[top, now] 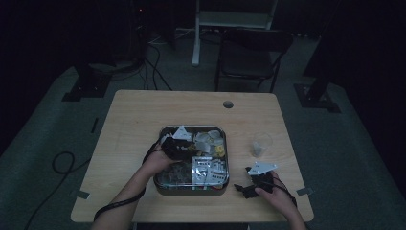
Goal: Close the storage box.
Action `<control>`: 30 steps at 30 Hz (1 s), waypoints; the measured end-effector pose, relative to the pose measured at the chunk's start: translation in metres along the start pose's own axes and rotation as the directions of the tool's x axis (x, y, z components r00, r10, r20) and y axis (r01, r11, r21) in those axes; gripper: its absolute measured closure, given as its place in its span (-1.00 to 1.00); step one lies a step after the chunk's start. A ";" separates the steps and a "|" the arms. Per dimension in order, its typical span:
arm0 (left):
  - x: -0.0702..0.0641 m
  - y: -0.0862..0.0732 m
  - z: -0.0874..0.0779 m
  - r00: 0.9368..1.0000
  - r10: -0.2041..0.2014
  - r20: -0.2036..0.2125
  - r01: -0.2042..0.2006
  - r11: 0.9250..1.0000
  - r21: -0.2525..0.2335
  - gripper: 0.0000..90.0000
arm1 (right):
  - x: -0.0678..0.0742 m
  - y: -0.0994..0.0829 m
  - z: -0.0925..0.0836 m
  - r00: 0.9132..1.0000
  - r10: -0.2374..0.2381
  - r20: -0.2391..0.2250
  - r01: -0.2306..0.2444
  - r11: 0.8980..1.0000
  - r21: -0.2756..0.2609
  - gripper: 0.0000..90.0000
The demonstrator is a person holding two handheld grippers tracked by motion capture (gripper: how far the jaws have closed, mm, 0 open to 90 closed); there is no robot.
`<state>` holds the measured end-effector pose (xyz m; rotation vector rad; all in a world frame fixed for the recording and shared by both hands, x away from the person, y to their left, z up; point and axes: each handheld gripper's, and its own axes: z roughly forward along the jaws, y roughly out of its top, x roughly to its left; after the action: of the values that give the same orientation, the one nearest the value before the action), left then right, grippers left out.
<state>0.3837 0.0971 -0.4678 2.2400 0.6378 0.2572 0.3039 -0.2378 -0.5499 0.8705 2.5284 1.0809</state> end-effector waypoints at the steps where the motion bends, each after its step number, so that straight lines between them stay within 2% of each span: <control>1: 0.000 0.000 0.000 1.000 0.000 0.000 0.000 1.000 0.000 0.34 | 0.000 0.000 0.000 1.000 0.000 0.000 0.000 1.000 0.000 -0.71; 11: -0.004 -0.001 0.003 0.999 0.029 0.017 -0.029 1.000 0.006 0.34 | 0.000 0.000 0.000 1.000 -0.001 -0.002 0.001 1.000 -0.001 -0.71; 19: -0.005 -0.005 0.002 0.999 0.031 0.019 -0.031 1.000 0.003 0.34 | 0.000 0.000 0.000 1.000 0.001 -0.002 -0.001 1.000 -0.001 -0.71; 21: -0.004 -0.007 0.003 0.999 0.019 0.028 -0.019 1.000 -0.003 0.34 | 0.000 0.000 0.000 1.000 0.001 -0.002 -0.001 1.000 -0.001 -0.71; 30: -0.005 -0.009 0.005 0.999 0.033 0.020 -0.033 0.999 -0.022 0.33 | 0.001 0.000 0.000 1.000 0.000 -0.002 0.000 1.000 -0.001 -0.71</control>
<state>0.3784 0.0968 -0.4778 2.2309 0.5849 0.2570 0.3033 -0.2376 -0.5499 0.8703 2.5291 1.0832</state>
